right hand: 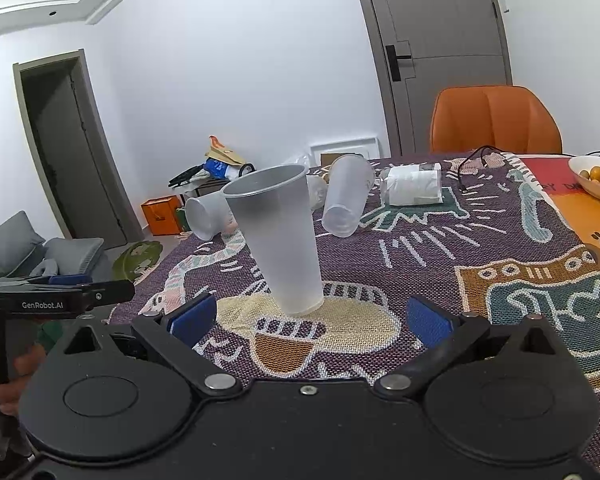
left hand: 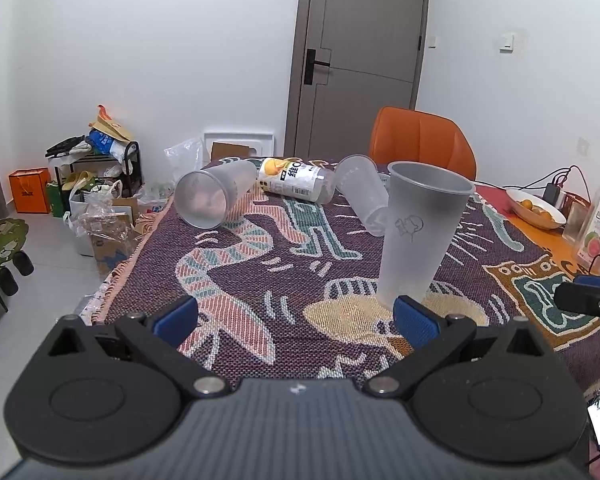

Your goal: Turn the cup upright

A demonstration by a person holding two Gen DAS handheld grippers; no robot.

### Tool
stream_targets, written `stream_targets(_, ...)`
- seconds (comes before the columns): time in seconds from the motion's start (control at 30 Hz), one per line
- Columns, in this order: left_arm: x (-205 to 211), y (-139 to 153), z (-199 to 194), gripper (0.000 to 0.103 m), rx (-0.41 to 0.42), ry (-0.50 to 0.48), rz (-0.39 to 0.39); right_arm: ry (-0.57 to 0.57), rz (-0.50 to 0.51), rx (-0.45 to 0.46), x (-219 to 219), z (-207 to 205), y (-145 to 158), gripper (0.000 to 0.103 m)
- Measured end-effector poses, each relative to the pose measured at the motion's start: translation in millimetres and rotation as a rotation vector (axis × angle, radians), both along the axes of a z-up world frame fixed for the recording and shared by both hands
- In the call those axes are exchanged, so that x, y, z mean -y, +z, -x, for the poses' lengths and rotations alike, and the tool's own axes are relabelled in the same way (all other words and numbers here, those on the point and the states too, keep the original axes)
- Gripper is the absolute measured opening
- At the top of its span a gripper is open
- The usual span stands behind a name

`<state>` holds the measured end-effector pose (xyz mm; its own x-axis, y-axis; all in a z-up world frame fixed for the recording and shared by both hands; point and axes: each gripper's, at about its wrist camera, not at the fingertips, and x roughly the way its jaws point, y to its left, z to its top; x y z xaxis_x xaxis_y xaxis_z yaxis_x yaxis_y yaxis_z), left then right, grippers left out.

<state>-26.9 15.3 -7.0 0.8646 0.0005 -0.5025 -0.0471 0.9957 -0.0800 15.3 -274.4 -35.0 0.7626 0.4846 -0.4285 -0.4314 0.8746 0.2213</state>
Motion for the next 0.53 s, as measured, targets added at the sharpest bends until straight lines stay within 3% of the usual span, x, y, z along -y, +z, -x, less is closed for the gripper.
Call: stream_targets(0.53, -0.3, -2.4, -0.2, 0.103, -0.005, 0.005, -0.006, 0.001, 0.002, -0.013, -1.2, -2.0, -4.4, 0.103)
